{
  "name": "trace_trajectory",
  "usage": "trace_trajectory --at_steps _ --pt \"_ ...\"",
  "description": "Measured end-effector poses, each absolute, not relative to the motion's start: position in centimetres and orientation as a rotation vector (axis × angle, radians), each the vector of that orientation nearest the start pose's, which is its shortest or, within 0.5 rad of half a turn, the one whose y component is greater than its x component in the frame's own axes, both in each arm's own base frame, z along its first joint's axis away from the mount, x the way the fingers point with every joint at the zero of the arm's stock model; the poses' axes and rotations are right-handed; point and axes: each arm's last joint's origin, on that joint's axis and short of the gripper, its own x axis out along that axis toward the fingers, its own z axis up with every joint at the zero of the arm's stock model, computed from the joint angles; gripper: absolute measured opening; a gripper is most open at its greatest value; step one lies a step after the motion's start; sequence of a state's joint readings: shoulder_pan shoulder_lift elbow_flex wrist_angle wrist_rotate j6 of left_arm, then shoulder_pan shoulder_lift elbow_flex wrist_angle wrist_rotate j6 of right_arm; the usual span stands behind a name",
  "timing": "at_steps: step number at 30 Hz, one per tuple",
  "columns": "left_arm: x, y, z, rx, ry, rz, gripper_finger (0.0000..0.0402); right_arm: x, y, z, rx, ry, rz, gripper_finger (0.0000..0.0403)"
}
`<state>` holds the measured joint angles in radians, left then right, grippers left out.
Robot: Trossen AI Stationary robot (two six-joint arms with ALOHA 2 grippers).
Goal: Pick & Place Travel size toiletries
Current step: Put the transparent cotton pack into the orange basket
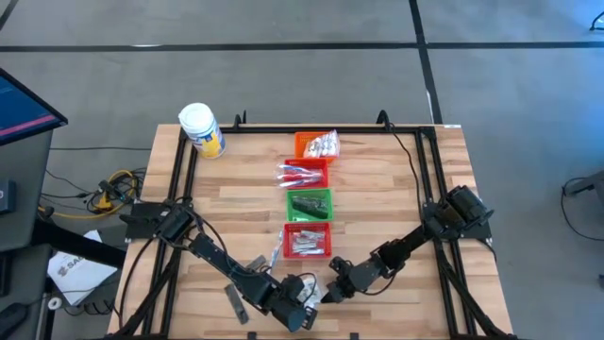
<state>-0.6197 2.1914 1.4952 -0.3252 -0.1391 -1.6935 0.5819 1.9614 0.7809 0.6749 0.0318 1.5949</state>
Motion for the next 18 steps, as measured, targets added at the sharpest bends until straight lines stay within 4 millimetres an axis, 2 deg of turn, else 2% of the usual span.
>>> trace_trajectory --at_steps 6,18 --pt "36.86 -25.87 12.50 -1.138 1.020 0.445 0.0001 29.61 19.38 9.71 1.364 0.794 0.032 0.0074" --pt "36.60 -26.13 12.45 -1.126 1.029 0.442 0.0001 29.81 18.95 9.63 1.398 0.780 -0.028 0.0174"
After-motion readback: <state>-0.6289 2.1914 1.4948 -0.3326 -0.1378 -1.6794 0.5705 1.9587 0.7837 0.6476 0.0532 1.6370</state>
